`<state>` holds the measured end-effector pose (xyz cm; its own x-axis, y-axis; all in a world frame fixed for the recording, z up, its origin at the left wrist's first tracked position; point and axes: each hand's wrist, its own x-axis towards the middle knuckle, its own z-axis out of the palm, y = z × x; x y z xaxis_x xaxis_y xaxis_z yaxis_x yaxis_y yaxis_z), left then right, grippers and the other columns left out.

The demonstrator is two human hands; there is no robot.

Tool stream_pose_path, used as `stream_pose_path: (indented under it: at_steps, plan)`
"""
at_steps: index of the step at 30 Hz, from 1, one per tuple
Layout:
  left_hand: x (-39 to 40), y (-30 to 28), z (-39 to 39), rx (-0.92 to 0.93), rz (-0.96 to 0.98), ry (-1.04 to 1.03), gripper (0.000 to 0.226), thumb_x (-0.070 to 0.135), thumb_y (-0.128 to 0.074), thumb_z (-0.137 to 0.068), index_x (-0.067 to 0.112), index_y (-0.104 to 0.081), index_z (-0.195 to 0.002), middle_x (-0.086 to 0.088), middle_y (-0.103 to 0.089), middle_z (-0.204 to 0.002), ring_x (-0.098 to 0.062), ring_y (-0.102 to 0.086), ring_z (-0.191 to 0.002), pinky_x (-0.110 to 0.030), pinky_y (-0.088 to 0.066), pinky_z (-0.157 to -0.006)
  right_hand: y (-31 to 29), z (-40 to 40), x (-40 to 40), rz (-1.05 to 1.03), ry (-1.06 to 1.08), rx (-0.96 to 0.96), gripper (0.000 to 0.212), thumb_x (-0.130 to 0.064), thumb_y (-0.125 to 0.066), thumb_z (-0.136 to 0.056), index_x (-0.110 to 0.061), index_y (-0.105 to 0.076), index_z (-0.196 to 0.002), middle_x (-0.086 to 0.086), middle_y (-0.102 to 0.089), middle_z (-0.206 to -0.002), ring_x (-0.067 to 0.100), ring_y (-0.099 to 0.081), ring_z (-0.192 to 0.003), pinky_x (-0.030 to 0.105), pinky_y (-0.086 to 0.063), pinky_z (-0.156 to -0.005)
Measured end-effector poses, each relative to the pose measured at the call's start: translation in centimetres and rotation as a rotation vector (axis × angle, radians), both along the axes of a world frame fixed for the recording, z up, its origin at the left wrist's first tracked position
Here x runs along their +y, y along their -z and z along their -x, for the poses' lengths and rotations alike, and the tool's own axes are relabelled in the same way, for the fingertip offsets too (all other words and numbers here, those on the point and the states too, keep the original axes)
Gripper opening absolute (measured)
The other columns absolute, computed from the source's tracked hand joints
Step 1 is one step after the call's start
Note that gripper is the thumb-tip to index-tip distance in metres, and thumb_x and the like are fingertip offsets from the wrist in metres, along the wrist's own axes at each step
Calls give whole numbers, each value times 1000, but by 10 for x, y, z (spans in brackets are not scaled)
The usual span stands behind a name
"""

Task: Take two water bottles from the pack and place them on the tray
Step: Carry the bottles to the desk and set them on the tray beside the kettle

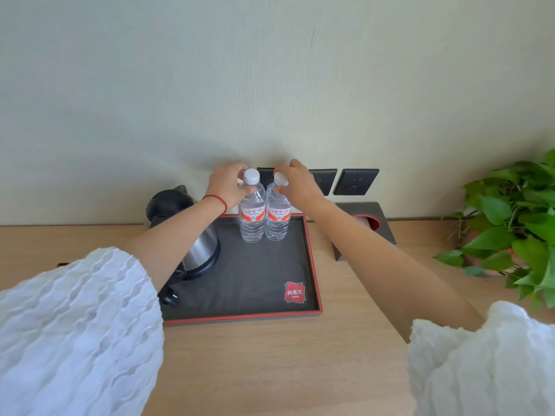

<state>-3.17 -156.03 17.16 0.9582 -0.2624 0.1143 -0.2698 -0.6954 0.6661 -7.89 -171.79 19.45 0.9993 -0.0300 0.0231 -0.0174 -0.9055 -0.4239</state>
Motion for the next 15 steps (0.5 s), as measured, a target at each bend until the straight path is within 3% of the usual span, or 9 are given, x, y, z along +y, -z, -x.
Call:
stream_pose_path:
  at_steps: [3,11,13,15]
  plan:
    - [1,-3,-1,25,-22,42,35,16,-77,-72,8,-65,-104,-15,-71,-108,-32,-61,-104,-36,-44,-89,-1,1,0,14,-18,0,32,-6,-61,-87,-5,-56,-119,8,-34,-96,39,-54,-101,38,-46,-83]
    - [6,-2,3,51,7,76,35,14,-75,-75,9,-63,-107,-14,-70,-111,-30,-62,-105,-43,-48,-95,3,0,2,0,-1,4,33,-5,-60,-87,-5,-56,-120,9,-34,-97,38,-53,-101,29,-36,-75]
    - [6,1,6,110,67,67,38,11,-73,-76,5,-60,-112,-17,-67,-116,-32,-61,-109,-43,-47,-98,4,0,3,-12,12,13,35,-4,-59,-88,-6,-55,-123,14,-40,-102,39,-52,-102,32,-41,-78]
    - [5,2,12,139,113,34,41,10,-72,-78,5,-58,-116,-17,-65,-119,-31,-59,-112,-34,-44,-98,3,2,5,-26,24,33,39,-4,-57,-89,-9,-53,-127,22,-45,-117,40,-51,-106,38,-45,-87]
